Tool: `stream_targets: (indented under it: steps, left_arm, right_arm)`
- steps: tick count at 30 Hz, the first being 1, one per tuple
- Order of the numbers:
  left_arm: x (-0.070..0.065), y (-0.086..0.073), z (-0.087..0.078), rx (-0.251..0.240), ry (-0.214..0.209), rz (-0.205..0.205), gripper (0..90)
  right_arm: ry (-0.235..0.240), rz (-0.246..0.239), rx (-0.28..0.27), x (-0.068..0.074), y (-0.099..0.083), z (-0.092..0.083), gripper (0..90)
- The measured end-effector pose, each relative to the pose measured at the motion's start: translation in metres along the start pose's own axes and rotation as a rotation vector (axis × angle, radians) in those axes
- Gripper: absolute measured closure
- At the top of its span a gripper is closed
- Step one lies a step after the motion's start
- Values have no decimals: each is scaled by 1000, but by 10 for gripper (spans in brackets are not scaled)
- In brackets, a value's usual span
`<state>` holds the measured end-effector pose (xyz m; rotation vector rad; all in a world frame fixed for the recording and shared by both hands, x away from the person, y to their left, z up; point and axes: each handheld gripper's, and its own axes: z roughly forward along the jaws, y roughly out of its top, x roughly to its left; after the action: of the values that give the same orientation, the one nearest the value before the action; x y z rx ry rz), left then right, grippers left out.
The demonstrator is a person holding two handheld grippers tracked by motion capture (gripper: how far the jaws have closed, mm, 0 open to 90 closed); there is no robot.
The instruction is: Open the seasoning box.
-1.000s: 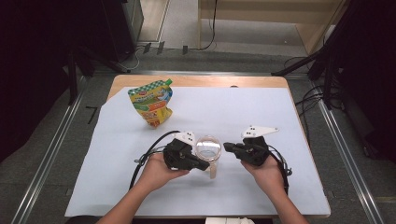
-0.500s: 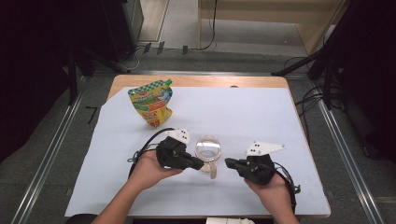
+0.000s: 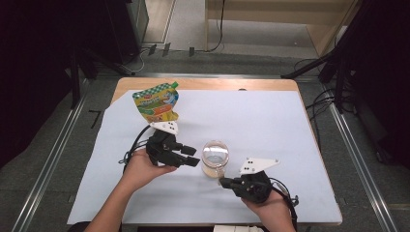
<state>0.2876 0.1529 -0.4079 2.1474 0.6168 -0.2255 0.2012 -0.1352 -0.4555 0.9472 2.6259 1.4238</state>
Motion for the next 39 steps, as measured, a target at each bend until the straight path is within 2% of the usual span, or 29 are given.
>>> stream_targets:
  steps: [7,10,13,15,20,26,30,34,39]
  left_arm:
    - [5,-2,0,4,21,-7,434]
    - [5,-2,2,11,12,7,402]
    - [5,-2,4,8,17,13,384]
    - [5,-3,4,6,23,24,384]
    - [3,-3,4,8,45,39,391]
    - [3,-4,6,14,49,40,391]
    - [3,-4,7,18,50,44,391]
    - [4,-5,7,16,48,42,391]
    - [4,-5,8,18,50,42,391]
  right_arm:
    - [9,4,22,2,-1,13,900]
    - [-7,0,33,2,-2,19,900]
    - [-17,6,38,0,-2,20,900]
    - [-8,7,37,-1,-2,20,900]
    - [-19,5,63,-3,-4,20,900]
    - [-33,26,61,-7,-5,16,900]
    - [-67,45,44,-15,-5,10,900]
    - [-77,43,42,-17,-5,8,900]
    - [-120,33,55,-22,-5,2,900]
